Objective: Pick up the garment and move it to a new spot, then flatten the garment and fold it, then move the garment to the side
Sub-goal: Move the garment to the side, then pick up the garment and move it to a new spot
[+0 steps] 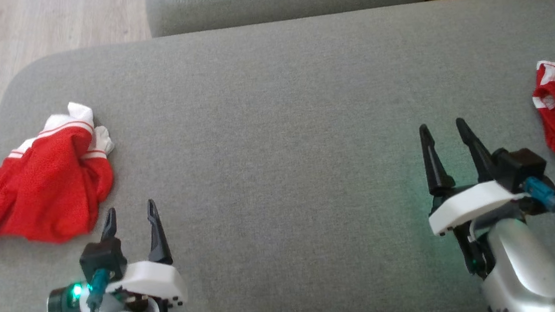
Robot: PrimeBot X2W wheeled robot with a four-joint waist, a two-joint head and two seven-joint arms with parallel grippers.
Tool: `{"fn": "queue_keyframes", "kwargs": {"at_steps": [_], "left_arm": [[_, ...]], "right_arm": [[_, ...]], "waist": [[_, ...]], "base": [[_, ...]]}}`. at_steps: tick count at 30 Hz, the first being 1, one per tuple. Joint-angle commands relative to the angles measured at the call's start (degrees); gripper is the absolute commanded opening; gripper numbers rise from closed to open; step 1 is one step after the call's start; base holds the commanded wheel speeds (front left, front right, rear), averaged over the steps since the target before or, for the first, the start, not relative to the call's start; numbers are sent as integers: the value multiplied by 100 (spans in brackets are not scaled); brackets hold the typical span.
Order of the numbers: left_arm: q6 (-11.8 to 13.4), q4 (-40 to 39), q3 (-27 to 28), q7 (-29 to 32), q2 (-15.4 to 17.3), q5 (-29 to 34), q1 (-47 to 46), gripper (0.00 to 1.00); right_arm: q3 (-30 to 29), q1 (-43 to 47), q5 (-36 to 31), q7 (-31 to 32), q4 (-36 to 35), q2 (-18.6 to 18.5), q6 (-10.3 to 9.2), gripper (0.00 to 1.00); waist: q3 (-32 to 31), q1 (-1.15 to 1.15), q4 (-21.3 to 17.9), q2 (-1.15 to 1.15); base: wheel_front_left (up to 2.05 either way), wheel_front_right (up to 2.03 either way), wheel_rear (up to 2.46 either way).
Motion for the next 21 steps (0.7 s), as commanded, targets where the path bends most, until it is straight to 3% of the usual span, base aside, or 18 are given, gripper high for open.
{"fn": "queue_keyframes", "kwargs": {"at_steps": [1, 9, 21], "left_arm": [[16, -237, 215, -28, 55, 58, -85, 100], [-14, -300, 146, -28, 55, 11, -97, 100], [-40, -320, 224, -28, 54, -198, -103, 100]], "right_arm": [[153, -6, 43, -37, -204, 31, 37, 100], [252, 64, 4, -37, -175, 31, 37, 100], [451, 123, -82, -37, -219, 31, 37, 100]], "waist": [[-54, 0, -18, 0], [-45, 0, 300, 0], [161, 0, 1733, 0]], "base": [[0, 0, 0], [0, 0, 0], [0, 0, 0]]}}
